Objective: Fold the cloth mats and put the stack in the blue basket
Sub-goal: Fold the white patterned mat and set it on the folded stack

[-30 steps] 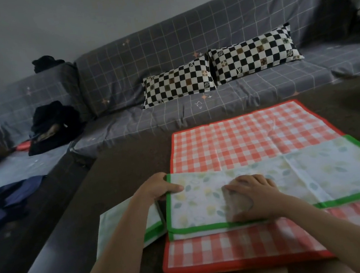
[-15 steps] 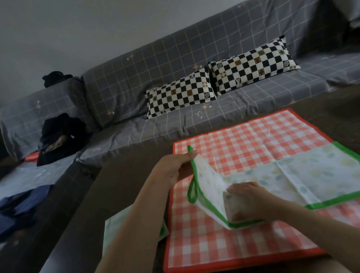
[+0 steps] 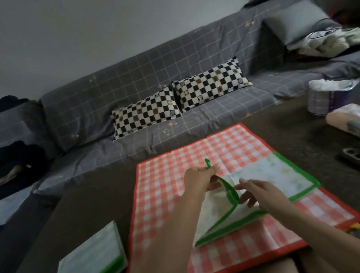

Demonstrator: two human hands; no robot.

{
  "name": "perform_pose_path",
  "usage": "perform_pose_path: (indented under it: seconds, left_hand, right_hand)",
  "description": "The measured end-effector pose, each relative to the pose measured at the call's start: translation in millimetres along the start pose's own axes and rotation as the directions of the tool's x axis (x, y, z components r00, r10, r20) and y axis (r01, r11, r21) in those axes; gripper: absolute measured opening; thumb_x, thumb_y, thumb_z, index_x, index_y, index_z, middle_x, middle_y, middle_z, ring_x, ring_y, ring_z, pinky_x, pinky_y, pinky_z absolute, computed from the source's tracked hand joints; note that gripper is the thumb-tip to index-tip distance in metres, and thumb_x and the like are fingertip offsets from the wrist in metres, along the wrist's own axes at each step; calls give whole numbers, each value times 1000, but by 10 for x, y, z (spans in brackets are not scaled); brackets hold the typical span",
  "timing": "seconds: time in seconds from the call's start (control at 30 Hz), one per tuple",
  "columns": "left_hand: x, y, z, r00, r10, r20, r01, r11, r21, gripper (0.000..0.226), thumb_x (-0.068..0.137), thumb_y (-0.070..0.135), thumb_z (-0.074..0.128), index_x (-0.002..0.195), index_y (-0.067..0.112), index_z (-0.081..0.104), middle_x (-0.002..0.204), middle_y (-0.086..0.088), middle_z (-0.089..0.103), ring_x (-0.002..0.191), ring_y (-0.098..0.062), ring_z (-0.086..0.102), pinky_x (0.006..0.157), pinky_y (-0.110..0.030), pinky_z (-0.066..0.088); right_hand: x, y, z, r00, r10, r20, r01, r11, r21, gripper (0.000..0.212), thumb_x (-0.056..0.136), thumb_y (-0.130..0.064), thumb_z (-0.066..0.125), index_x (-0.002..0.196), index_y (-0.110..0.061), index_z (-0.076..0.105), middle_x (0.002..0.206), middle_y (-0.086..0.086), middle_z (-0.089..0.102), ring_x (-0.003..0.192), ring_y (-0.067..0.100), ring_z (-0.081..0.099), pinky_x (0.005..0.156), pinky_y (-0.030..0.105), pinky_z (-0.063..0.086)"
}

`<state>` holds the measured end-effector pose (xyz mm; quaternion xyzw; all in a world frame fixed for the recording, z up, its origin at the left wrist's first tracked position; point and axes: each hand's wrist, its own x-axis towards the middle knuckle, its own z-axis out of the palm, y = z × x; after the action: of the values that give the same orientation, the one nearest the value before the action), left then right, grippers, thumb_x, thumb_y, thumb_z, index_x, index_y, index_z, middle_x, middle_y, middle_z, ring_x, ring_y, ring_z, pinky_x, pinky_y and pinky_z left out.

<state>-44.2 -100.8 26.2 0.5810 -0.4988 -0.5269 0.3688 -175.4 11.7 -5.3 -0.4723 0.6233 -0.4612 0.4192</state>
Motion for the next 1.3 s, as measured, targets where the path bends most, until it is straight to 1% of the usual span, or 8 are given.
perform_pose_path:
  seconds: [0.1, 0.27, 0.37, 0.5, 0.6, 0.97, 1.2, 1.3]
  left_hand:
    - [6, -199, 249, 999, -4, -34, 8, 993, 114, 29, 76, 21, 80, 89, 0, 64, 76, -13, 70, 60, -21, 71, 61, -33, 61]
    - [28, -452, 440, 995, 48, -83, -29, 974, 223, 30, 80, 29, 76, 92, 9, 57, 84, -9, 68, 48, -11, 64, 61, -35, 60]
    - [23, -547, 418, 975, 194, -106, -159, 948, 276, 19, 86, 33, 67, 88, 16, 58, 94, -4, 66, 70, -14, 66, 71, -35, 58]
    - [100, -713, 100, 874, 485, 29, -388, 661, 643, 18, 92, 25, 55, 103, 20, 67, 114, 7, 56, 113, -14, 50, 102, -31, 36]
    - [146, -798, -139, 913, 369, 172, -343, 469, 814, 34, 96, 38, 45, 128, 34, 57, 143, 9, 43, 136, -14, 31, 115, -36, 13]
    - [-472, -938, -240, 878, 445, 178, -353, 349, 868, 45, 94, 47, 41, 136, 33, 50, 106, 9, 42, 100, -8, 39, 93, -26, 36]
    - [-701, -978, -87, 843, 514, 162, -373, 339, 863, 39, 93, 49, 39, 120, 28, 58, 118, 6, 48, 108, -11, 43, 90, -26, 33]
    - [-629, -966, -37, 833, 512, 211, -413, 321, 852, 39, 94, 44, 41, 119, 18, 53, 135, -1, 36, 128, -19, 33, 105, -31, 28]
  right_hand:
    - [-11, 83, -22, 999, 33, -38, -39, 982, -184, 40, 89, -53, 49, 104, -19, 63, 83, -2, 69, 75, 14, 66, 74, 36, 56]
    - [-47, 230, 24, 999, -17, -40, -6, 857, -516, 43, 87, -42, 59, 126, -30, 45, 84, -12, 58, 74, 7, 55, 57, 18, 40]
    - [-60, 316, 82, 993, -107, -52, 58, 816, -576, 43, 87, -41, 57, 128, -34, 44, 86, -10, 61, 78, 9, 56, 62, 23, 43]
    - [-52, 396, 153, 973, -218, -73, 120, 752, -648, 38, 89, -46, 52, 126, -36, 51, 99, -6, 65, 95, 13, 58, 72, 25, 47]
    - [-40, 425, 190, 971, -231, -66, 122, 711, -693, 36, 93, -43, 45, 128, -38, 50, 104, -7, 61, 103, 14, 53, 72, 25, 43]
    - [349, 480, -191, 955, -281, -97, 80, 557, -827, 37, 89, -16, 44, 117, -34, 61, 109, 0, 60, 107, 25, 48, 89, 33, 38]
    - [588, 352, -353, 979, -199, 41, 139, 507, -851, 42, 96, -16, 34, 124, -38, 56, 126, -3, 54, 117, 19, 42, 96, 33, 38]
    - [479, 378, -296, 980, -173, 99, 163, 408, -898, 40, 99, -27, 31, 136, -38, 43, 143, -5, 40, 133, 21, 29, 108, 37, 23]
